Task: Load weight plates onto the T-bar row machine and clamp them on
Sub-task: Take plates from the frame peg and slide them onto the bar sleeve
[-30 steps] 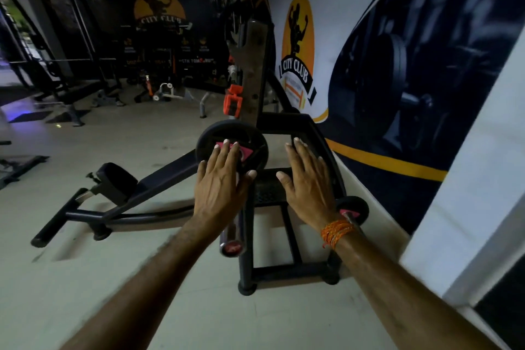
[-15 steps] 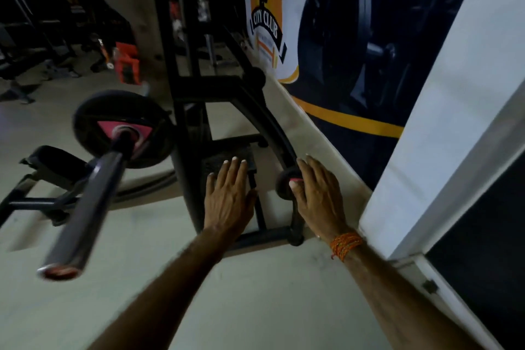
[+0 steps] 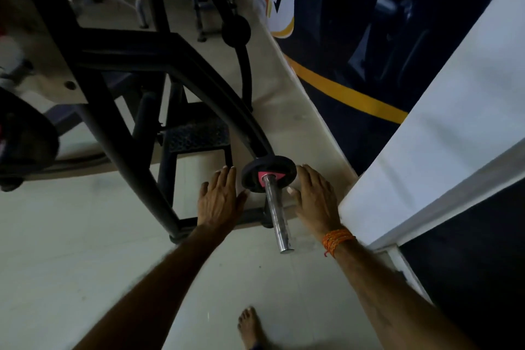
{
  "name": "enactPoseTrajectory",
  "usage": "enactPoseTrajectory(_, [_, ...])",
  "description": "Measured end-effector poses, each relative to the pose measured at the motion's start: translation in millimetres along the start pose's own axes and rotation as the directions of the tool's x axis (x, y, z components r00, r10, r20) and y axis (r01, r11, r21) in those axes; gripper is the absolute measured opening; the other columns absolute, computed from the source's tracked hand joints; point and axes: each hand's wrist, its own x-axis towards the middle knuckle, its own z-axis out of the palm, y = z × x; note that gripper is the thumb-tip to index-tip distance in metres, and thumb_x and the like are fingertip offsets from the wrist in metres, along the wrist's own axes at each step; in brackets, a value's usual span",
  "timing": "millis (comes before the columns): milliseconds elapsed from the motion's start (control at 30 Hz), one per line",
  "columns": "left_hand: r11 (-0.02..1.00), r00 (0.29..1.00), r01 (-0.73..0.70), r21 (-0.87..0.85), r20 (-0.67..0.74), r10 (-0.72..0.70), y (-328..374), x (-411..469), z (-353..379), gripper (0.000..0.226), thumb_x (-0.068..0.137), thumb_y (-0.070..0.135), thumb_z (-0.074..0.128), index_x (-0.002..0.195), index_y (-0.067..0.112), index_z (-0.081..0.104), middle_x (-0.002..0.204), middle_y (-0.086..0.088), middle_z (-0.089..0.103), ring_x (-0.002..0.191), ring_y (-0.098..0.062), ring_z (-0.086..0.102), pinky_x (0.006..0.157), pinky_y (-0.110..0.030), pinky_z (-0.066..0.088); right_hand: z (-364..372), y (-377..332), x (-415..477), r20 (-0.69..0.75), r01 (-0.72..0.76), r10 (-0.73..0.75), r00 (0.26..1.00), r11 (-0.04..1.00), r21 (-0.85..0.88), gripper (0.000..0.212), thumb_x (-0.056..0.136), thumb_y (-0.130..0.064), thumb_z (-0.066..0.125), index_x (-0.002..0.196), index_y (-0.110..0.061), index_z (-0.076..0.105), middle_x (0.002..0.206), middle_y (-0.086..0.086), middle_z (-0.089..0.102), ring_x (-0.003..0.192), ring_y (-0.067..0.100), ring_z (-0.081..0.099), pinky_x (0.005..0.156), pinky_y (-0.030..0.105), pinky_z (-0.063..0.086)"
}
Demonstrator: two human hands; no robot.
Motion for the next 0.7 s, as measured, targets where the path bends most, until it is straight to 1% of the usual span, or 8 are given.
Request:
enactPoseTrajectory(100, [0.998,0.997,0.05,-0.034,0.063,-0.048,2.9,36.7,20.1,0.067,0.102,0.051,0.039,0.155,0.014,0.024,0.159,-0.01,0.034,0.144,-0.028,0.036,0.115,-0.044,0.032,21.1,21.2,30.8,0.067,-0.028,0.027,0.997,1.0,0.013,0.064,0.096,-0.029,0.067,0.152,-0.012,0.04,0.154,0.013,0.046,0.141,0.031,0.045,0.111,0.047,0.044])
enactPoseTrajectory(267, [0.995,0.996,0.071,-0.072,0.051,-0.067,-1.8,48.3,24.5,0.061,0.101,0.048,0.045,0.149,0.011,0.034,0.149,-0.011,0.045,0.133,-0.03,0.048,0.1,-0.042,0.045,29.4,29.5,40.1,0.072,-0.04,0.038,0.997,0.999,0.025,0.062,0.097,-0.033,0.064,0.151,-0.012,0.04,0.152,0.012,0.048,0.139,0.03,0.047,0.109,0.048,0.046])
enactPoseTrajectory(433, [0.98,0.992,0.114,-0.165,0.078,-0.102,-6.6,116.0,84.9,0.052,0.099,0.037,0.056,0.141,0.008,0.044,0.138,-0.015,0.056,0.12,-0.034,0.058,0.086,-0.04,0.051,80.9,66.3,114.9,0.175,-0.046,0.033,0.984,0.997,0.066,0.06,0.099,-0.029,0.062,0.151,-0.009,0.04,0.152,0.013,0.046,0.138,0.033,0.046,0.107,0.049,0.044])
enactPoseTrajectory(500, [0.977,0.995,0.09,-0.194,0.068,-0.078,-5.8,133.0,109.8,0.042,0.098,0.031,0.058,0.135,0.011,0.05,0.128,-0.014,0.062,0.11,-0.033,0.063,0.075,-0.035,0.051,101.1,78.5,135.1,0.214,-0.028,0.009,0.977,0.996,0.086,0.058,0.099,-0.03,0.061,0.15,-0.008,0.041,0.15,0.014,0.048,0.136,0.034,0.046,0.105,0.048,0.043])
enactPoseTrajectory(533, [0.977,0.996,0.08,-0.199,0.058,-0.069,-4.5,139.8,119.1,0.036,0.097,0.03,0.06,0.128,0.014,0.054,0.119,-0.011,0.065,0.101,-0.031,0.066,0.067,-0.03,0.048,110.5,84.0,142.9,0.235,-0.012,-0.01,0.972,0.996,0.092,0.057,0.099,-0.032,0.06,0.149,-0.009,0.043,0.148,0.014,0.051,0.134,0.035,0.047,0.103,0.048,0.044])
enactPoseTrajectory(600, [0.974,0.996,0.089,-0.208,0.03,-0.085,-4.6,149.8,134.2,0.027,0.094,0.03,0.064,0.116,0.016,0.057,0.104,-0.004,0.065,0.081,-0.022,0.062,0.058,-0.021,0.038,126.0,93.8,154.3,0.266,0.027,-0.055,0.962,0.994,0.106,0.052,0.099,-0.036,0.06,0.143,-0.011,0.048,0.138,0.014,0.058,0.126,0.035,0.053,0.095,0.045,0.048])
enactPoseTrajectory(633, [0.972,0.995,0.098,-0.212,0.013,-0.098,-5.7,153.7,138.8,0.025,0.093,0.031,0.065,0.111,0.016,0.058,0.099,-0.002,0.063,0.076,-0.017,0.056,0.054,-0.018,0.033,130.4,97.0,159.0,0.27,0.04,-0.073,0.96,0.991,0.126,0.048,0.099,-0.037,0.061,0.139,-0.012,0.052,0.132,0.013,0.062,0.12,0.033,0.057,0.089,0.042,0.05])
enactPoseTrajectory(700, [0.974,0.993,0.112,-0.197,0.001,-0.114,-9.5,159.0,142.9,0.024,0.092,0.036,0.066,0.106,0.017,0.058,0.094,-0.001,0.062,0.074,-0.014,0.053,0.055,-0.02,0.034,133.8,100.4,166.3,0.264,0.054,-0.096,0.96,0.985,0.162,0.038,0.098,-0.036,0.062,0.127,-0.013,0.056,0.12,0.01,0.065,0.11,0.03,0.061,0.08,0.037,0.049])
